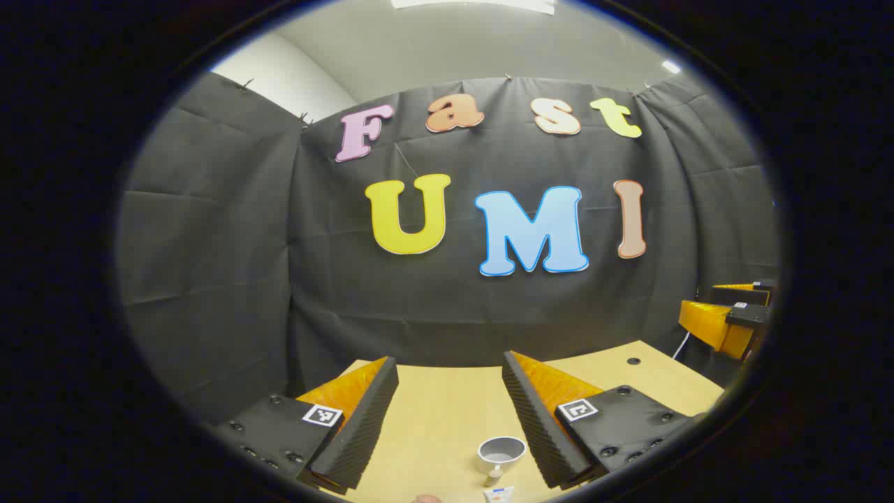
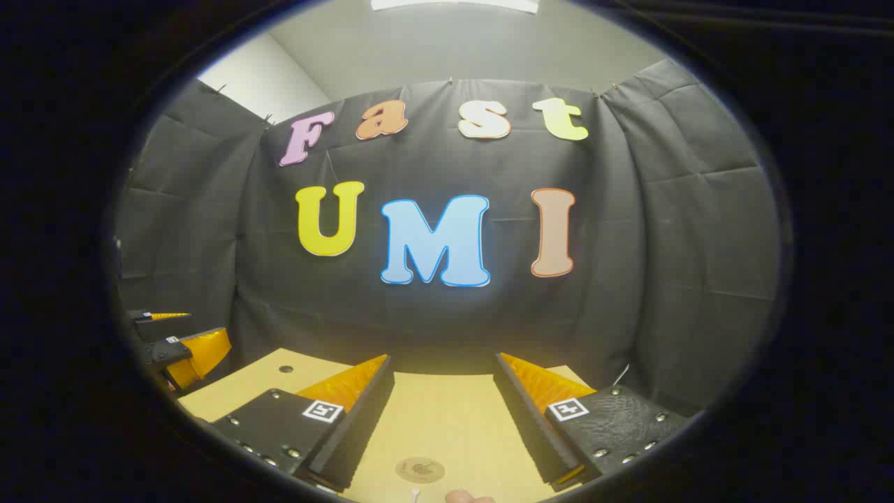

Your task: Put the toothbrush and toothpaste on the desktop into the cup, then pick up the cup and place it on the coaster on the desktop.

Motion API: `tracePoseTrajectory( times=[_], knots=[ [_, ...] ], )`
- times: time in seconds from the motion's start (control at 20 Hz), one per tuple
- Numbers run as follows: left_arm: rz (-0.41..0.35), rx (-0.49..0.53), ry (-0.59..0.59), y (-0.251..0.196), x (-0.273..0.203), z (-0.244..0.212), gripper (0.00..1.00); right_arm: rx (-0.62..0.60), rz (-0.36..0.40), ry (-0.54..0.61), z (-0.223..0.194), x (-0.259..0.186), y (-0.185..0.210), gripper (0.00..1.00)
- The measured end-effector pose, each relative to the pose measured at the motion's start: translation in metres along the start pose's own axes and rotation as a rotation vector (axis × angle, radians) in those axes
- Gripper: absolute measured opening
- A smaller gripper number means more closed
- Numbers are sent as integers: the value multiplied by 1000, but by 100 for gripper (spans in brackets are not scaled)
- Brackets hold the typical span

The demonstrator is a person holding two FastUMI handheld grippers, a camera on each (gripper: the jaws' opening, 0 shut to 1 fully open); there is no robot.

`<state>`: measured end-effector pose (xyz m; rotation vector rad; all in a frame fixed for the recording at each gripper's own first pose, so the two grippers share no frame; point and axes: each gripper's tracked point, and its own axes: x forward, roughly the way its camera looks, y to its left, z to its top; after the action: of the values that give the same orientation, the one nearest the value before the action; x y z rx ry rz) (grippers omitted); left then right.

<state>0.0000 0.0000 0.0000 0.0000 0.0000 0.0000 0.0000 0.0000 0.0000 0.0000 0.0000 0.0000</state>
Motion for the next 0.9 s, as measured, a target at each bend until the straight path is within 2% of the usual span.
tracePoseTrajectory(
  times=[0.55, 0.75, 0.9],
  knots=[
    [-31, -3, 20, -10, 1, 2, 99, 13, 10, 18, -11, -3, 5, 91],
    [-64, -4, 80, -21, 11, -20, 99, 13, 27, 91, -34, 6, 11, 91],
    [-98, -29, 215, -32, 15, -66, 99, 29, 54, 219, -74, 10, 20, 91]
  ],
)
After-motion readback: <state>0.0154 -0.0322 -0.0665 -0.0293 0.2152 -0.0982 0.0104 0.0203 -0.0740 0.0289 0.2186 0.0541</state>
